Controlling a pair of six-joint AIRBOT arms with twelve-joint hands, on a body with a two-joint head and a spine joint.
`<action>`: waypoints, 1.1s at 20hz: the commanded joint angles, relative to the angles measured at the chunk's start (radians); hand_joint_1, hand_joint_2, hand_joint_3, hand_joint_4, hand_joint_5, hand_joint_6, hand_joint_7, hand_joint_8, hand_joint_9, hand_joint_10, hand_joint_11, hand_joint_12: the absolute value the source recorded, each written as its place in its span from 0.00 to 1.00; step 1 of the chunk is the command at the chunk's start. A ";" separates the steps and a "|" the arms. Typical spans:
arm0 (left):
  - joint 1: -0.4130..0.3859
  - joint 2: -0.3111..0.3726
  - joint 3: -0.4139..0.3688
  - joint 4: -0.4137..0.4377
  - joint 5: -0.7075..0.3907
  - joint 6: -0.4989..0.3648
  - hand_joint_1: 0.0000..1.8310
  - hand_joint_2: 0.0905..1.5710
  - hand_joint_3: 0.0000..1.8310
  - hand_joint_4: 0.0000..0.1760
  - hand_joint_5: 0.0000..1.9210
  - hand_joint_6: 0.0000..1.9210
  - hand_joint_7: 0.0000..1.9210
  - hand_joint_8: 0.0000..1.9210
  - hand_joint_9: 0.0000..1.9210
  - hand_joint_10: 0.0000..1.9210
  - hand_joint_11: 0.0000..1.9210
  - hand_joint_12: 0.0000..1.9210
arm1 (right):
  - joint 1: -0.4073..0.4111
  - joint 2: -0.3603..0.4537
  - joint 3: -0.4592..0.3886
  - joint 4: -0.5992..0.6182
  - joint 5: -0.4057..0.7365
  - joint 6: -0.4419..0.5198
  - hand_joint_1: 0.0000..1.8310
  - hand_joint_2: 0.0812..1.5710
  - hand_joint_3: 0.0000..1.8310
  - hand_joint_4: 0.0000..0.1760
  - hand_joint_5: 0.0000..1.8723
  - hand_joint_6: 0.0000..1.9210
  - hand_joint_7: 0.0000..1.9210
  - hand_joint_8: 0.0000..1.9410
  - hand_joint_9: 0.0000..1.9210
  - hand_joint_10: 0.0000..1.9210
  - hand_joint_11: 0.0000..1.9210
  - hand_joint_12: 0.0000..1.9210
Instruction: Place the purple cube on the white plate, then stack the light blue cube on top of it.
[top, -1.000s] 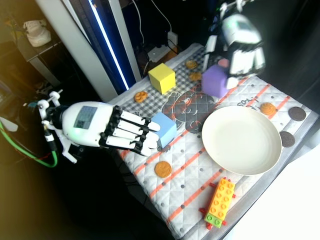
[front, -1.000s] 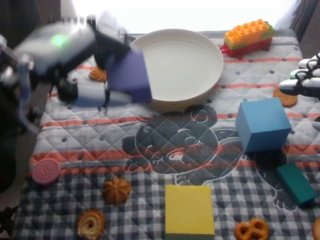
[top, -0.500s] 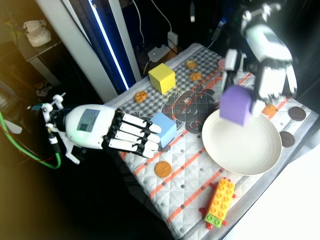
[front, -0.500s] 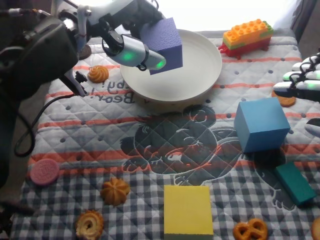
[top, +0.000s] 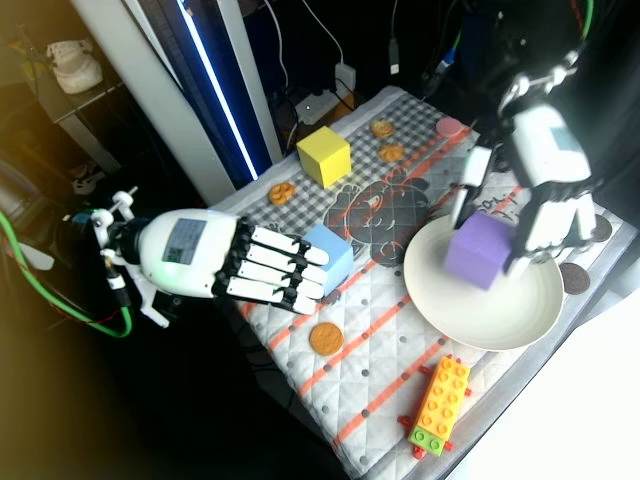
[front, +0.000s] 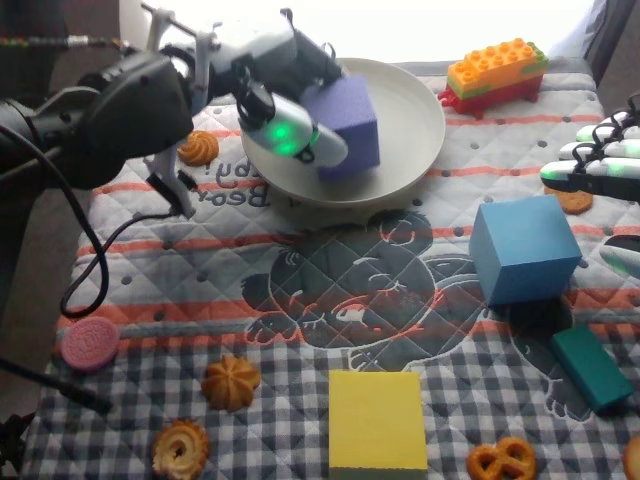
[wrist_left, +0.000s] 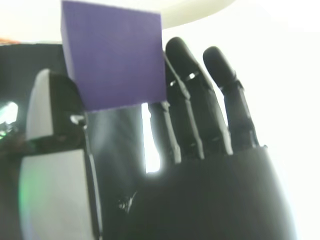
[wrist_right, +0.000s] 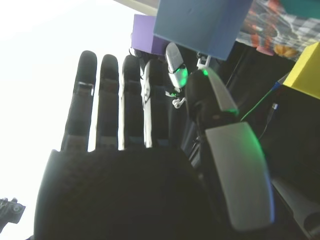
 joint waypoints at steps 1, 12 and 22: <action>-0.008 0.007 0.006 0.004 -0.105 -0.004 0.50 0.60 0.00 0.64 0.31 0.00 0.36 0.09 0.21 0.41 0.09 0.67 | 0.012 0.004 0.003 0.020 0.124 0.004 0.31 0.88 0.00 0.10 0.25 0.00 0.24 0.00 0.21 0.00 0.11 0.27; 0.024 0.082 -0.103 0.052 -0.203 -0.067 0.46 0.58 0.00 0.94 0.14 0.00 0.17 0.00 0.21 0.00 0.00 0.52 | 0.019 -0.002 0.012 0.022 0.154 0.024 0.35 0.89 0.00 0.07 0.26 0.00 0.25 0.00 0.21 0.00 0.08 0.25; 0.170 0.340 -0.383 0.230 -0.492 -0.329 0.46 0.55 0.00 0.99 0.08 0.00 0.08 0.00 0.07 0.00 0.00 0.30 | 0.019 0.005 0.010 0.021 0.230 0.079 0.39 0.68 0.00 0.60 0.11 0.00 0.12 0.00 0.10 0.00 0.03 0.14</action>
